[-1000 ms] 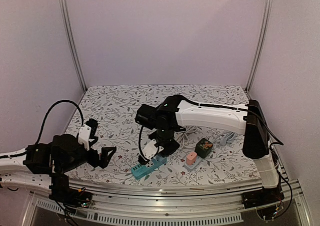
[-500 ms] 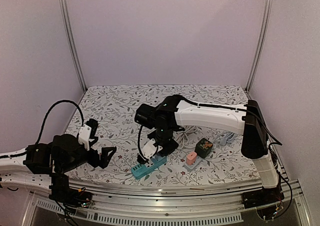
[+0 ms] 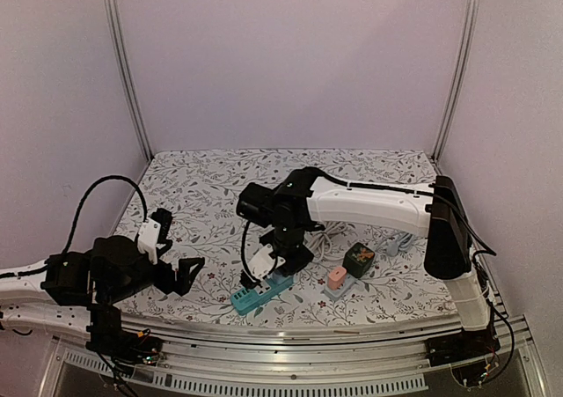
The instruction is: Insert the plug
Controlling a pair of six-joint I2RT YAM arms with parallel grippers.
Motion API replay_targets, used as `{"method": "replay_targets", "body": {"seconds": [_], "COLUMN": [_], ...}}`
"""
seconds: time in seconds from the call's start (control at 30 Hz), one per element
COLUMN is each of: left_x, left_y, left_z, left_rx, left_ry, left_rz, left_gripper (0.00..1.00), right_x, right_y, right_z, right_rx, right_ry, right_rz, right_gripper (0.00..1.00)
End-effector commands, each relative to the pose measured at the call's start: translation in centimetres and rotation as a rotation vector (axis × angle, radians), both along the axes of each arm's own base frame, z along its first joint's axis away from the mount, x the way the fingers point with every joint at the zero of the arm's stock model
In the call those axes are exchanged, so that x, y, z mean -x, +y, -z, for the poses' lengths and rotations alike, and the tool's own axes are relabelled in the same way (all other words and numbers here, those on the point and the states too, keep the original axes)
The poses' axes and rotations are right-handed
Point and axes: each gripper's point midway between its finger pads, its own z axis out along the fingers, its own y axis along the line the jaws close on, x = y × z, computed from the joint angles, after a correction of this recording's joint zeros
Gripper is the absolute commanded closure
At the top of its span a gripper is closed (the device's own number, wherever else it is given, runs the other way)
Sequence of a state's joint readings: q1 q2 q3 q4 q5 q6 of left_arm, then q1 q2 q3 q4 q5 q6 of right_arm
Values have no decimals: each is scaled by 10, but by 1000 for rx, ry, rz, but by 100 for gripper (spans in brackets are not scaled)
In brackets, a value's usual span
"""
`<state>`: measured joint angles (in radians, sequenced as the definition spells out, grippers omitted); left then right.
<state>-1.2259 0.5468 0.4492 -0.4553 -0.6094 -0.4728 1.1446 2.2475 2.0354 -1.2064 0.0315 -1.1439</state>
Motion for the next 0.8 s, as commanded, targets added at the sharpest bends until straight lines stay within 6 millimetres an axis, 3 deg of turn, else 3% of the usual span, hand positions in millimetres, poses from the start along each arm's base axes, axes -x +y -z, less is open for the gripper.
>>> {"method": "replay_targets", "body": {"seconds": [0.0,0.77], "left_x": [3,3], "left_y": [1,1], "left_z": [7,7], "left_rx": [-24,-21], "left_ry": [7,10], "left_rz": [6,9], "left_gripper": [1,1], "right_x": [11,-3], "right_y": [1,0], "right_z": [10,22], "right_rx": [20,30], "right_ry": [34,-28], "right_rz": [3,19], "right_gripper": [100,100]}}
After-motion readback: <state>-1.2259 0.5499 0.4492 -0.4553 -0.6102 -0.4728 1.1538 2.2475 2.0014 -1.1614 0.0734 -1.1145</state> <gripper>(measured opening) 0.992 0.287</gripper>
